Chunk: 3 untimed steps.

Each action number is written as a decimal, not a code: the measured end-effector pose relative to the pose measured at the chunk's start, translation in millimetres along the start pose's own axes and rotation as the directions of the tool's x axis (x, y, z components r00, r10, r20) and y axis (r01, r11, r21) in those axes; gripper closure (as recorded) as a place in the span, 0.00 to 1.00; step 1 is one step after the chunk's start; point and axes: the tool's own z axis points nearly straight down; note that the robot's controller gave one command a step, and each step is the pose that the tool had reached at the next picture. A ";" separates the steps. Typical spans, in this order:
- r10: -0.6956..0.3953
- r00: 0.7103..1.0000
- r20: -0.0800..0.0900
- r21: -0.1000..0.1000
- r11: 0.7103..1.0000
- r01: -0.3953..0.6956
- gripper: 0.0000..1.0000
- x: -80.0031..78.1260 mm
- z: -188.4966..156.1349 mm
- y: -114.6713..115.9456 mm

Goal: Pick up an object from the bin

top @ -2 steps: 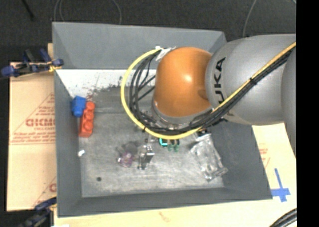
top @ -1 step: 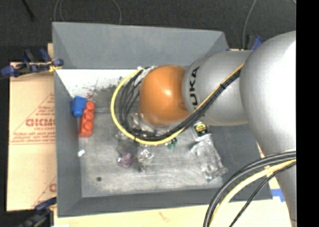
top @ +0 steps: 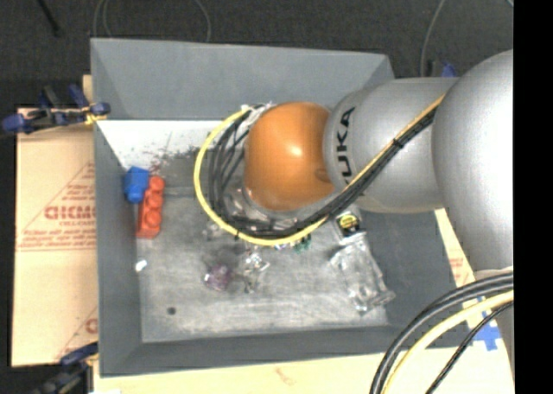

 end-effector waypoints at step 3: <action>-0.235 0.972 0.001 -0.002 0.972 0.235 0.00 -14.4 26.3 -1.9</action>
Offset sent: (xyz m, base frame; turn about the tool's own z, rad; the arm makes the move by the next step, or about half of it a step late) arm 0.0185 0.0107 0.0015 -0.0790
